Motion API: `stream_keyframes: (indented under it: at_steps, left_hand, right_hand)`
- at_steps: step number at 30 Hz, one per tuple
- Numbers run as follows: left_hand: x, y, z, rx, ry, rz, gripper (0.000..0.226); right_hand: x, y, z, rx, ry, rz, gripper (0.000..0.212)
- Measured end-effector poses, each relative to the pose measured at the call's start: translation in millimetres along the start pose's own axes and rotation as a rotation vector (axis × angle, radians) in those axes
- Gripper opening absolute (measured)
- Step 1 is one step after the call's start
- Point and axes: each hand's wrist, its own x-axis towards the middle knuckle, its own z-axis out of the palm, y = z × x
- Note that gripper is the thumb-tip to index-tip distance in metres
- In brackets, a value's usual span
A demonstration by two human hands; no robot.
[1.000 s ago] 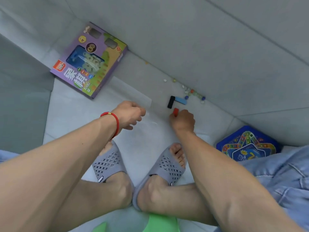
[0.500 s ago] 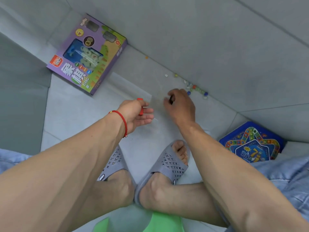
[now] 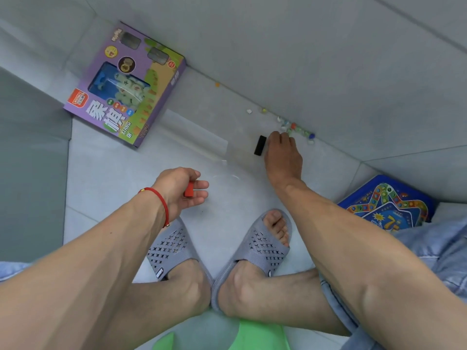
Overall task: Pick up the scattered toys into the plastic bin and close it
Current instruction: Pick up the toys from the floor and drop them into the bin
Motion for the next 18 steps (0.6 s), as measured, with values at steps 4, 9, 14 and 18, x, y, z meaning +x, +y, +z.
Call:
stream_keyframes:
  at_steps: [4,9,14,18]
  left_hand:
    - [-2,-1,0,0.002,-0.021,0.014,0.016]
    - [-4,-1,-4,-0.017,-0.017,0.006,0.015]
    - [-12,-2,-9,-0.024,-0.012,0.018,0.015]
    - [-26,-4,-20,-0.028,-0.014,0.03,0.016]
  right_hand:
    - [-5,4,5,0.181,-0.064,0.16,0.034]
    - [-12,-3,-2,0.423,-0.075,0.329,0.029]
    - [5,-28,-5,0.557,-0.058,0.311,0.038]
    - [17,-41,-3,0.412,-0.163,0.329,0.029]
